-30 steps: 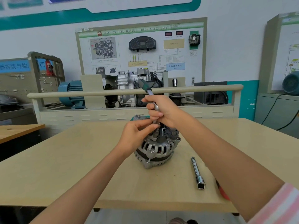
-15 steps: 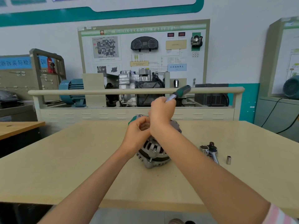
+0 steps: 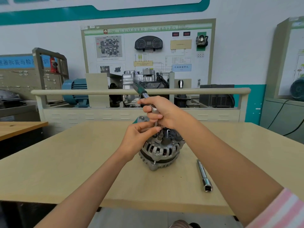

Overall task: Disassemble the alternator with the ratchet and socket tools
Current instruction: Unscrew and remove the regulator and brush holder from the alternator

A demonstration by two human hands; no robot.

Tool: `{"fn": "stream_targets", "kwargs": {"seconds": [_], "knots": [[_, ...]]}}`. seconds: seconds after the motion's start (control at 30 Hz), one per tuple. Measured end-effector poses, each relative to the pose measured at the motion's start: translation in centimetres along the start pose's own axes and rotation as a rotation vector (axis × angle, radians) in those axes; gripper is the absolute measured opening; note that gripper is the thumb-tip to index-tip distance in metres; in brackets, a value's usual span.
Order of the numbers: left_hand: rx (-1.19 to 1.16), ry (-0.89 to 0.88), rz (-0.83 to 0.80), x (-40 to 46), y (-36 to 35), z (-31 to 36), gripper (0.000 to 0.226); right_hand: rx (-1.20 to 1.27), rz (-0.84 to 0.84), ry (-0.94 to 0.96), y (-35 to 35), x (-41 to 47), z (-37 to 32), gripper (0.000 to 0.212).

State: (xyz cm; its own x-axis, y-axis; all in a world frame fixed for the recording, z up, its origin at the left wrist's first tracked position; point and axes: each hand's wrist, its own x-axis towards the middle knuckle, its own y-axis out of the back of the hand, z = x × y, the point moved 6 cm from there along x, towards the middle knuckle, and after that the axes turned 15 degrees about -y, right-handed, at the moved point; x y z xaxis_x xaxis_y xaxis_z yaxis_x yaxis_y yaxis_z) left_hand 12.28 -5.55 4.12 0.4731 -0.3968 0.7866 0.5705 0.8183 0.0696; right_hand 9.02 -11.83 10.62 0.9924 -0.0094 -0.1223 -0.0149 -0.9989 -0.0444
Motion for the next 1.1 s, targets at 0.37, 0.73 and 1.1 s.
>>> {"fn": "stream_targets", "kwargs": {"seconds": [0.37, 0.73, 1.1], "knots": [[0.107, -0.060, 0.068, -0.2, -0.2, 0.6, 0.041, 0.550, 0.753, 0.438, 1.6, -1.3, 2.1, 0.010], [0.011, -0.038, -0.031, -0.3, -0.1, 0.2, 0.017, 0.082, -0.084, 0.006, -0.1, -0.3, 0.4, 0.023], [0.009, -0.040, -0.027, -0.2, 0.1, -0.3, 0.014, 0.164, 0.020, 0.115, 0.2, -0.1, 0.6, 0.025]]}}
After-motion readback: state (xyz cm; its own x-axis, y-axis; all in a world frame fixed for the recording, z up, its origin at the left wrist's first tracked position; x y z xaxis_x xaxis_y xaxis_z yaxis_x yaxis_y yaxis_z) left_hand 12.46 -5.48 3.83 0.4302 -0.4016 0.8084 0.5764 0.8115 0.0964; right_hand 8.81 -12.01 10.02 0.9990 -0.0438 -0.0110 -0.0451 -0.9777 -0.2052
